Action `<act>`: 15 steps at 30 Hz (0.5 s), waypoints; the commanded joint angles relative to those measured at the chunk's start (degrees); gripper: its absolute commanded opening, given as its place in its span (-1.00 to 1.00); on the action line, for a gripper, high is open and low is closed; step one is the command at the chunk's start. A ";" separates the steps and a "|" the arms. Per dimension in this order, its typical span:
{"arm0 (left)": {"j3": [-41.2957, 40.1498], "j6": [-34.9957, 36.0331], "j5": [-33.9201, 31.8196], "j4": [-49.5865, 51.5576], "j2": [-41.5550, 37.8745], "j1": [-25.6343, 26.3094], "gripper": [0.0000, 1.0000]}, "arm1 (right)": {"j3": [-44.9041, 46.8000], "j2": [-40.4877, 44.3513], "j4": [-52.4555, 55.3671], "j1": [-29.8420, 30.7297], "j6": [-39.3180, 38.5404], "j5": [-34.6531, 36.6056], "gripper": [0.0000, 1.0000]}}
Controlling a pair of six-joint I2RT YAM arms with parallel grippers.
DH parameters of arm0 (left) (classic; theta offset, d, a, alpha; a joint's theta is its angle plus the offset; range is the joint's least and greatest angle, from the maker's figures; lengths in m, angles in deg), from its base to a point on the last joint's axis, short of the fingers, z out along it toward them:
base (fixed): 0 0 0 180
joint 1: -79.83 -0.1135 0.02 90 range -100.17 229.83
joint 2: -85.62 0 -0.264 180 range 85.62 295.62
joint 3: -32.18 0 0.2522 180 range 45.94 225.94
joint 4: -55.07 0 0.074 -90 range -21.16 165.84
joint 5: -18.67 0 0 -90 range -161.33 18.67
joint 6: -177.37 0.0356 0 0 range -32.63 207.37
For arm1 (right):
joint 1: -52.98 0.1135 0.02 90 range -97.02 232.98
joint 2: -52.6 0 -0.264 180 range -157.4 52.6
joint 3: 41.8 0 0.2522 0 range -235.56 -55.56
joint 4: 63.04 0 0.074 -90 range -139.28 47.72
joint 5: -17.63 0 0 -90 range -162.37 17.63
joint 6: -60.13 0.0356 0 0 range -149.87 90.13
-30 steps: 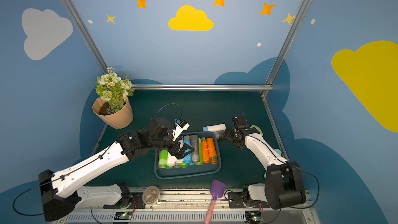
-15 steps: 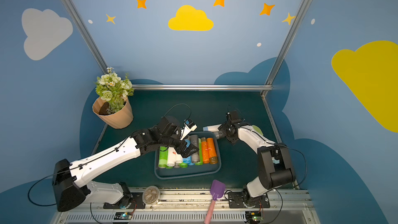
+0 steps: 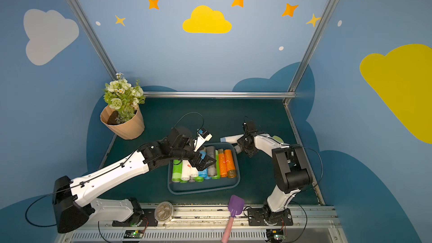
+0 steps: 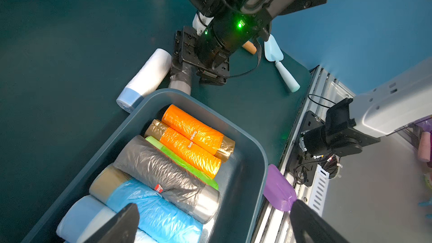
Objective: Put the roll of trash bags into the storage box
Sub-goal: Pick up the roll of trash bags from the center of the board.
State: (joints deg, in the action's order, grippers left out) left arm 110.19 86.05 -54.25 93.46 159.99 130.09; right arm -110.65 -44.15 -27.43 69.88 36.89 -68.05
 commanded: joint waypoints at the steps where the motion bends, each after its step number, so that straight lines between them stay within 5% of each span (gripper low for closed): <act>1: -0.35 -0.09 -0.84 0.14 -1.49 0.07 1.00 | -0.15 -1.71 0.20 -0.38 0.21 0.51 0.38; 15: -0.38 0.53 -2.14 1.09 -3.53 0.07 1.00 | 2.65 5.11 3.84 -2.06 -11.86 0.51 -0.20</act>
State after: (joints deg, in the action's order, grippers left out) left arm 110.19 86.09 -55.56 93.83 157.70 130.09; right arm -108.90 -42.18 -26.69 68.25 29.99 -68.60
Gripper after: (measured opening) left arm 0.999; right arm 0.411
